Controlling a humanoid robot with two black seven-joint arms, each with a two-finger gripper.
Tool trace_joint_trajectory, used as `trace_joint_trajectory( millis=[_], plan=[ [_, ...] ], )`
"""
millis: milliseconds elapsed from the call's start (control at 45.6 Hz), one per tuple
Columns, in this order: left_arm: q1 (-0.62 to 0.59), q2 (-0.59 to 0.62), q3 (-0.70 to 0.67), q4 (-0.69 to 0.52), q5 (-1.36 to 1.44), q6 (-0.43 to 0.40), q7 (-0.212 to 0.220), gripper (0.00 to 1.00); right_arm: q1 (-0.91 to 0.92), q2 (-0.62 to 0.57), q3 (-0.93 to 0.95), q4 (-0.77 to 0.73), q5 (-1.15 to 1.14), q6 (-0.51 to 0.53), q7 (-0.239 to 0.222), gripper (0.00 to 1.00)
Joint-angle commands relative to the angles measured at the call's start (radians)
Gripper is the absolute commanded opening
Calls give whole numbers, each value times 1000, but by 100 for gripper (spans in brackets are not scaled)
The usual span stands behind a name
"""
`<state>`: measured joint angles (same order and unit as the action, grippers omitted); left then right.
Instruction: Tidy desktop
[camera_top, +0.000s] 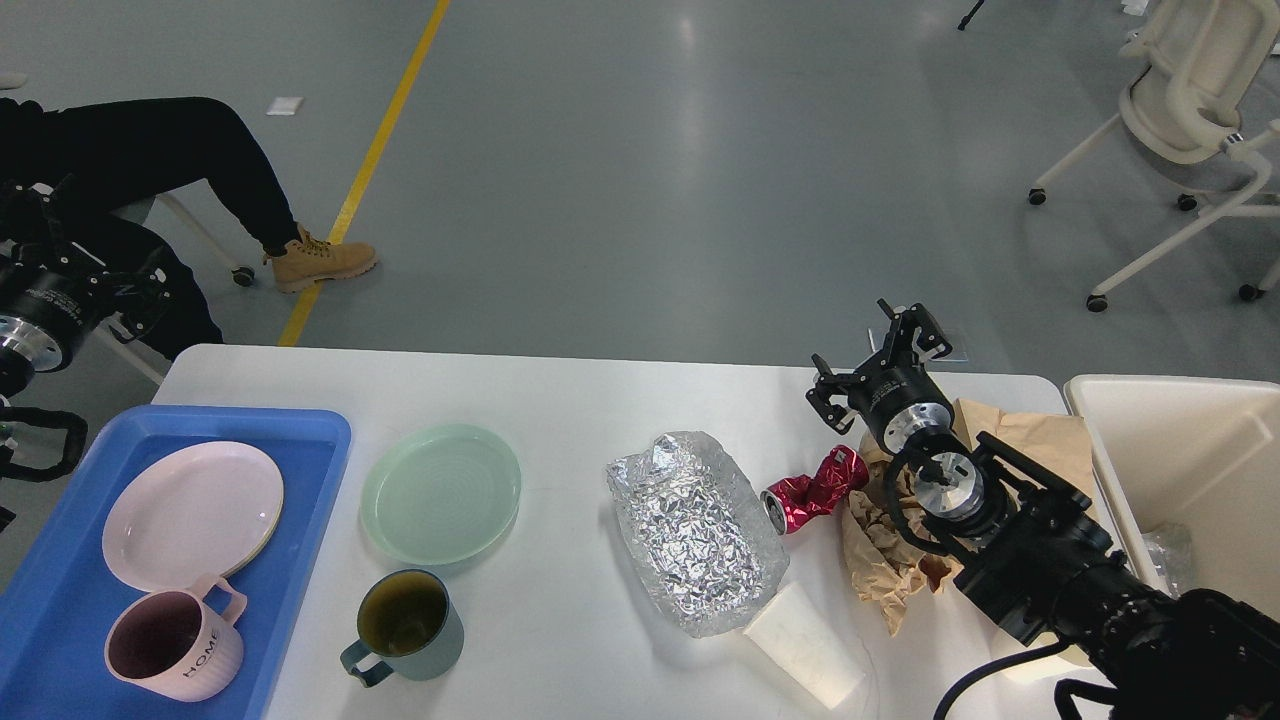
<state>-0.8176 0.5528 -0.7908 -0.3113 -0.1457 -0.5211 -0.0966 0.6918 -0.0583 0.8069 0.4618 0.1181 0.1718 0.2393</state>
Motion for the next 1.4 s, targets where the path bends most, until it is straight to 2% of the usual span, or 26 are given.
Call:
trace_joint_trajectory(
  millis=[0,657,789,1095,1227,1380],
  plan=[
    [-2,-14,-4,-2,0,-2,0,97,0,0,0,0,0,0,0,100],
    [-21,-47,13,-8,3,-2,0,97,0,0,0,0,0,0,0,100],
    [-63,-37,50,-6,17,1,23,97,0,0,0,1,0,0,0,100],
    [-218,-7,412,14,17,24,24,97,0,0,0,0,0,0,0,100],
    [-293,12,674,15,17,23,24,97,0,0,0,1,0,0,0,100],
    [-379,13,1056,14,20,-45,24,97,0,0,0,1,0,0,0,100]
  ],
)
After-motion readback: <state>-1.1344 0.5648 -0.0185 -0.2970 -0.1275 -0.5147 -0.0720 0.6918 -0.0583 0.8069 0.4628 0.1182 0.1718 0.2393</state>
